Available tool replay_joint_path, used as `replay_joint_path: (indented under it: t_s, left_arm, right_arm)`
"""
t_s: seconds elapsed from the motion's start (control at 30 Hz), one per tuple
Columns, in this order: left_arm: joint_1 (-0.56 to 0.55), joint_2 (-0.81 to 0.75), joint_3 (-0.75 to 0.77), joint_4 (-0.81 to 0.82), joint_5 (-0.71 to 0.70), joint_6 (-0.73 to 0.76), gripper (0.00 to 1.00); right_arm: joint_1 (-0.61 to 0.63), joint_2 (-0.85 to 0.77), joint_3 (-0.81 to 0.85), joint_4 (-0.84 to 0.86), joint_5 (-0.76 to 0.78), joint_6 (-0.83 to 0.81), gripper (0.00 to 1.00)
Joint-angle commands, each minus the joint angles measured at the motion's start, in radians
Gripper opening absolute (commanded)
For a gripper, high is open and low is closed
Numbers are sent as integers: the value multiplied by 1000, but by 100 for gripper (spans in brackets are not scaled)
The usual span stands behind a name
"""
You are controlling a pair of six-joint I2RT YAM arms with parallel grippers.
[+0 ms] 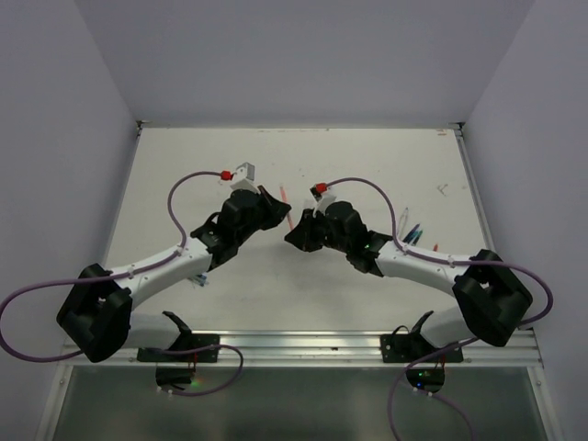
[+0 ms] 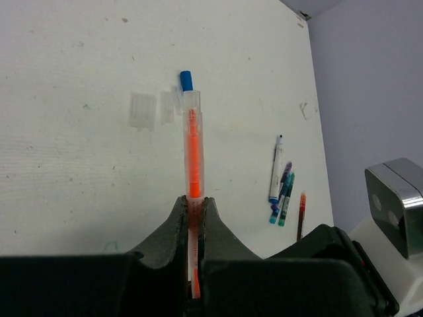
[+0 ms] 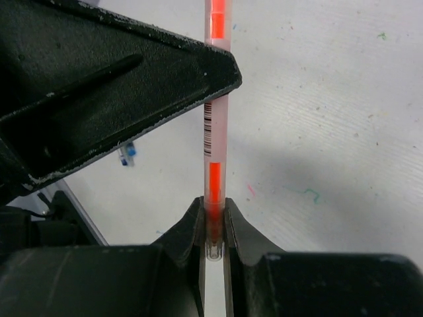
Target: Open the pen caps
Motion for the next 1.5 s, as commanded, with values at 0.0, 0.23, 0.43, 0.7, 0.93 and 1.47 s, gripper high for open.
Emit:
replay_joint_path:
  t_s: [0.0,0.23,0.43,0.7,0.93,1.47]
  left_arm:
    - [27,8,47,-53,-220,-44,0]
    - [30,38,96,-156,-345,-61,0]
    - [41,112,187,-221,-410,-38,0]
    - [53,187,253,-207,-447,42,0]
    - [55,334,289,-160,-243,203,0]
    - [56,531,441,-139,-69,309,0]
  right_arm:
    - [35,-40,15,-218,156,-98,0]
    - [118,-34,18,-345,305,-110,0]
    - [170,-38,-4,-363,332,-90,0]
    - [195,-73,-36,-425,457,-31,0]
    - [-83,-167,16,-598,445,-31,0]
    - [-367,-206,90,-666,337,-127,0]
